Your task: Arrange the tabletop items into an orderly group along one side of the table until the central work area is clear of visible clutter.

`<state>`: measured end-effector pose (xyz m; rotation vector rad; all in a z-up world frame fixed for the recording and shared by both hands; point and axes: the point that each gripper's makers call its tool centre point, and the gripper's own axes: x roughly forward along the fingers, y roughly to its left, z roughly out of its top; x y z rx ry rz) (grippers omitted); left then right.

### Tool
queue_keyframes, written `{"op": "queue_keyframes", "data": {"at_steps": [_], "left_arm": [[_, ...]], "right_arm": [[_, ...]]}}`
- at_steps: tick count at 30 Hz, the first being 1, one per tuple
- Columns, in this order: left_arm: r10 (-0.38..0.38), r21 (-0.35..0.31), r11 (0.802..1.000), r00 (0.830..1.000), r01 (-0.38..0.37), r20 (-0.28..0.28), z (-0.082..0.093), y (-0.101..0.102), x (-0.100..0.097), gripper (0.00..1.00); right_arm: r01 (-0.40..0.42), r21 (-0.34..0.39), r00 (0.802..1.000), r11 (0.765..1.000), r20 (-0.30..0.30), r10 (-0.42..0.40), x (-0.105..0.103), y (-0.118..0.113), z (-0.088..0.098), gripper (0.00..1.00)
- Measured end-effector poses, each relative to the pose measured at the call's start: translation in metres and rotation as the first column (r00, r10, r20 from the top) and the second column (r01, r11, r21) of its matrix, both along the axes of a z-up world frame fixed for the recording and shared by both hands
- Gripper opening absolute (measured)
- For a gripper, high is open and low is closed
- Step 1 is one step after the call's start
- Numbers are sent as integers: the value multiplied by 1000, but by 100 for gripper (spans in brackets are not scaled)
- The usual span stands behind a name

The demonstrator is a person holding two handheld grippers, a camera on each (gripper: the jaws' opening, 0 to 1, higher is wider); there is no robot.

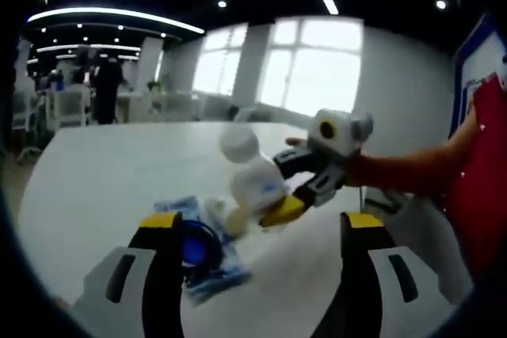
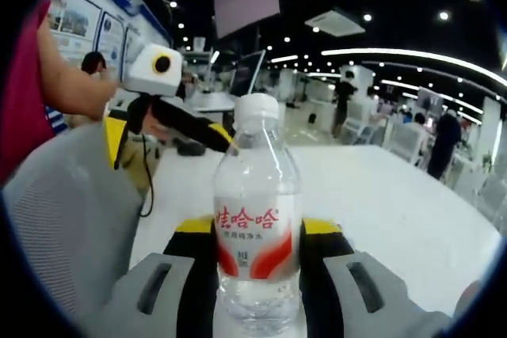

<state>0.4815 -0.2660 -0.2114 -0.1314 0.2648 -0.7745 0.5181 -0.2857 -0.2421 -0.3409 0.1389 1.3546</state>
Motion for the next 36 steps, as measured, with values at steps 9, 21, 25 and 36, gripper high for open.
{"op": "queue_keyframes", "data": {"at_steps": [9,21,25,36], "left_arm": [[80,-142,987,995,-71,55,41,0,23,77],[160,-179,974,982,-141,100,61,7,37,71],[178,-182,971,979,-157,102,62,10,38,67],[204,-181,966,975,-186,85,61,20,40,51]], "right_arm": [[33,107,999,994,38,-38,0,25,37,38],[81,193,993,978,64,-94,-9,47,65,38],[87,202,992,975,67,-103,-13,53,67,38],[93,209,989,973,90,-114,-20,63,72,38]]}}
